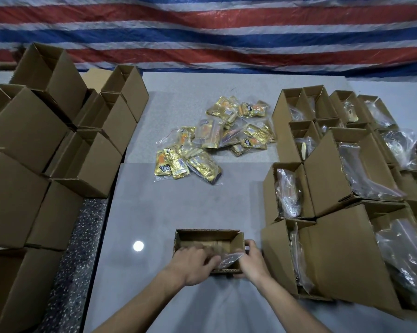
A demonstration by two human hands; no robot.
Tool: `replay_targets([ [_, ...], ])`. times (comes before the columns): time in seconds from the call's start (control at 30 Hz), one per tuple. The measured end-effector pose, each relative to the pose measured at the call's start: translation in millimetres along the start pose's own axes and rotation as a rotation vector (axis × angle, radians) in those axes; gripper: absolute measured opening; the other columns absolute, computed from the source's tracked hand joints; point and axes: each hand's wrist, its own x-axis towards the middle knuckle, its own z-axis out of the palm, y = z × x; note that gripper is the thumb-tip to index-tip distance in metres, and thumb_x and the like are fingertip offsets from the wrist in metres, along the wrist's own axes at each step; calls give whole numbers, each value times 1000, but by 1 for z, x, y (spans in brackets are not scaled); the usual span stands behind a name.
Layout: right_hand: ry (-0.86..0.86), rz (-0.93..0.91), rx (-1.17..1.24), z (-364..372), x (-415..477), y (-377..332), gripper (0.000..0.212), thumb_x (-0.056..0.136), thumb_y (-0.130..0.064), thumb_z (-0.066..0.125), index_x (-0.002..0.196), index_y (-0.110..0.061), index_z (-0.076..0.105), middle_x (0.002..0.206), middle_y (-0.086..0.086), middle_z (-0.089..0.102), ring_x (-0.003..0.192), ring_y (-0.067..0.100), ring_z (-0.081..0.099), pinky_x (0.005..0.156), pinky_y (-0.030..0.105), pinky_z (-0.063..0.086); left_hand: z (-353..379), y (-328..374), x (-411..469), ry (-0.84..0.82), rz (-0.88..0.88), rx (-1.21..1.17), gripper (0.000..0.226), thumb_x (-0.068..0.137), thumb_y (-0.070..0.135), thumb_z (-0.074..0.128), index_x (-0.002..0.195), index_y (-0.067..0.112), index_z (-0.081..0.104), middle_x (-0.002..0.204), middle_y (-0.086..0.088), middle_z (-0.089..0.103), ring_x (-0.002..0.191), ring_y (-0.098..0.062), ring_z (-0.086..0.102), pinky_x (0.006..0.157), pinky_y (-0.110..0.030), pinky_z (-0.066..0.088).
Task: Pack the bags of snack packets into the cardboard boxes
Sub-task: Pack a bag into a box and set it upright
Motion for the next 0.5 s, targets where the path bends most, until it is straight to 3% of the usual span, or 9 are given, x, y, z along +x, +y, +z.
replay_targets([
  [0.07, -8, -3, -23, -1, 0, 0, 20, 93, -10, 51, 107, -24, 51, 110, 3, 61, 97, 27, 65, 62, 44, 63, 2, 1, 4, -20, -63, -51, 48, 91, 66, 33, 117, 36, 60, 121, 1, 65, 113, -27, 60, 88, -38, 42],
  [0.17, 8, -24, -42, -3, 0, 1, 16, 93, -13, 53, 105, -23, 52, 108, 3, 61, 94, 23, 64, 66, 45, 62, -1, 5, 13, 8, -138, -47, 32, 89, 57, 48, 99, 29, 58, 118, -1, 64, 111, -27, 61, 85, -36, 42],
  [0.33, -5, -33, -71, -4, -1, 1, 14, 93, -14, 57, 104, -20, 51, 106, 5, 62, 95, 26, 64, 83, 50, 57, 2, 7, 24, 66, -233, 57, 35, 95, 40, 45, 114, 18, 65, 124, -5, 63, 115, -28, 61, 90, -35, 43],
  [0.43, 3, -40, -86, -3, -2, 0, 12, 95, -14, 57, 104, -19, 52, 103, 3, 63, 93, 19, 63, 85, 39, 53, 8, 10, 28, 92, -241, 144, 35, 98, 38, 43, 120, 18, 61, 128, -4, 61, 120, -27, 57, 99, -36, 38],
  [0.5, 18, -53, -113, -2, -2, -3, 9, 96, -13, 56, 101, -19, 52, 97, 0, 64, 92, 16, 62, 76, 29, 48, 7, 12, 28, 125, -229, 205, 34, 98, 35, 42, 123, 17, 57, 130, -5, 60, 122, -27, 53, 102, -38, 34],
])
